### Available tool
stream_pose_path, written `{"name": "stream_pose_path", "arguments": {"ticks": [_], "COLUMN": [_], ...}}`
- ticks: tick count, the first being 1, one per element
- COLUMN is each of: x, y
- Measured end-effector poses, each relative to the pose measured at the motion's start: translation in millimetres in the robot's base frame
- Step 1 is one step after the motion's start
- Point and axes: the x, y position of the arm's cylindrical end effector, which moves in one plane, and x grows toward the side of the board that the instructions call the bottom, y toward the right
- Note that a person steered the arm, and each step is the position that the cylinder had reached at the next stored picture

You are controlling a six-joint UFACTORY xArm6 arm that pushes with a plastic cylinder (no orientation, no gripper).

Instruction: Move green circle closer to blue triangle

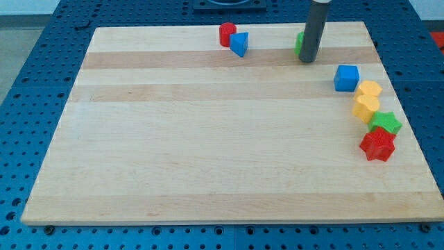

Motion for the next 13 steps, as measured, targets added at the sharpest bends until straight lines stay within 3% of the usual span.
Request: {"name": "stream_pose_path", "arguments": {"ticks": [1, 4, 6, 8, 9, 11, 13], "x": [8, -43, -80, -77, -49, -36, -69], "y": [16, 54, 1, 81, 94, 37, -38]}}
